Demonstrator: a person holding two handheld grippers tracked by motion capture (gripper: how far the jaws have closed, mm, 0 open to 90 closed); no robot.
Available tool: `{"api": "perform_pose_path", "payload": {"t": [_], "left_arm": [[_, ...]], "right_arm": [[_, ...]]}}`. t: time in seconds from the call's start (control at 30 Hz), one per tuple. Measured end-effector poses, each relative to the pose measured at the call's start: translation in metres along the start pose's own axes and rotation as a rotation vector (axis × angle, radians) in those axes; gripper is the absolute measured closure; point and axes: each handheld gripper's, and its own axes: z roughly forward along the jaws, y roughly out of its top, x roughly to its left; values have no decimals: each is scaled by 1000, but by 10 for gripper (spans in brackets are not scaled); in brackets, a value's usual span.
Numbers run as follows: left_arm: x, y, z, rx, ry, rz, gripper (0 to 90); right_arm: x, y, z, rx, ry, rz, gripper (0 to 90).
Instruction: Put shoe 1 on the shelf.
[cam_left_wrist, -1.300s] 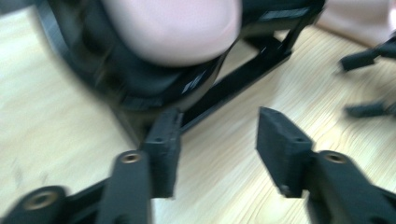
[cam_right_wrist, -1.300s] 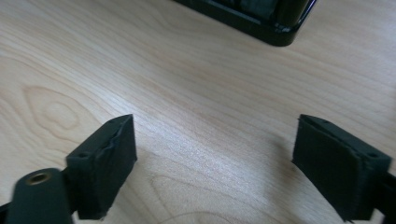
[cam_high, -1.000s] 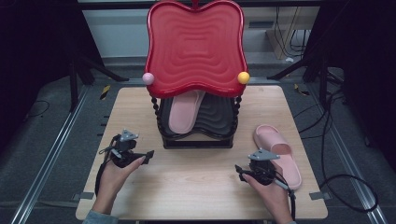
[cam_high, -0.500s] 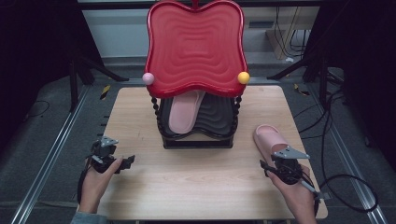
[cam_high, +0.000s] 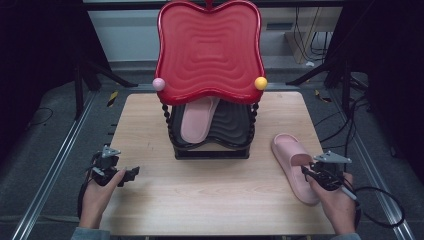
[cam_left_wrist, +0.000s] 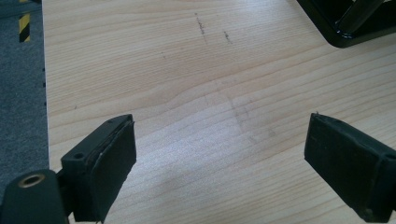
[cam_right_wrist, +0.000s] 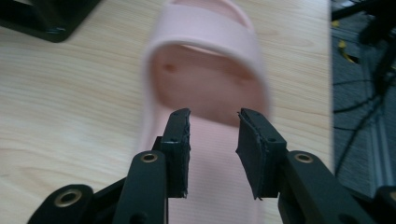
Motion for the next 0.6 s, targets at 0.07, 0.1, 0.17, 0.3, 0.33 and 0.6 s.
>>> {"api": "perform_pose_path", "payload": {"t": [0.07, 0.1, 0.17, 0.3, 0.33, 0.6], "left_arm": [[0, 0, -1, 0, 3, 0, 88], [0, 0, -1, -6, 9, 0, 90], [1, 0, -2, -15, 12, -8, 95], [1, 0, -2, -14, 10, -5, 95], [1, 0, -2, -12, 10, -9, 95], [3, -2, 1, 1, 10, -4, 98]], "right_arm": [[-9, 2, 2, 12, -30, -5, 617], [-12, 3, 4, 15, -41, -3, 606], [-16, 6, 11, 23, -40, -10, 594], [-20, 15, 26, 32, -49, -33, 631], [-21, 16, 30, 39, -49, -37, 648], [-19, 16, 20, 34, -16, -75, 834]]}}
